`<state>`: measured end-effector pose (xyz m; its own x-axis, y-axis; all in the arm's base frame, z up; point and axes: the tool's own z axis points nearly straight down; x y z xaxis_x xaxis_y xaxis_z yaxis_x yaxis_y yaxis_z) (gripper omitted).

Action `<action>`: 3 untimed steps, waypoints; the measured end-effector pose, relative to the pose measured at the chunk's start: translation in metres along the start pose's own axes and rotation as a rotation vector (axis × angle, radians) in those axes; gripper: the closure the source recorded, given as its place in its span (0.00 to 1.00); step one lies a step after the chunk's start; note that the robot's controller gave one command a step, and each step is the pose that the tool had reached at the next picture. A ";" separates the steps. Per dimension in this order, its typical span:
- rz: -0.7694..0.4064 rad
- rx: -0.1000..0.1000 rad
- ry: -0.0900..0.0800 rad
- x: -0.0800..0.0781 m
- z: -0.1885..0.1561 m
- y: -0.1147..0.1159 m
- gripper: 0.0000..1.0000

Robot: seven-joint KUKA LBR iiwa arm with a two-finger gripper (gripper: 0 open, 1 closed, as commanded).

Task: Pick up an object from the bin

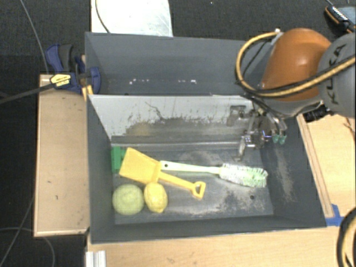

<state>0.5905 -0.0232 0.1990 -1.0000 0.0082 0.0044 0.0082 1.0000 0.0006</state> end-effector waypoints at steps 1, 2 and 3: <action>-0.001 0.000 -0.009 -0.001 -0.005 0.000 0.00; -0.110 0.000 -0.011 0.033 0.118 0.061 0.00; -0.186 0.004 -0.028 0.039 0.068 0.091 0.00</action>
Offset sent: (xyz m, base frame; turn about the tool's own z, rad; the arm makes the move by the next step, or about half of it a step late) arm -0.0375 0.0656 -0.1290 -0.1169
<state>0.5519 0.0677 0.1314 -0.9839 -0.1770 -0.0235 -0.1769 0.9842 -0.0047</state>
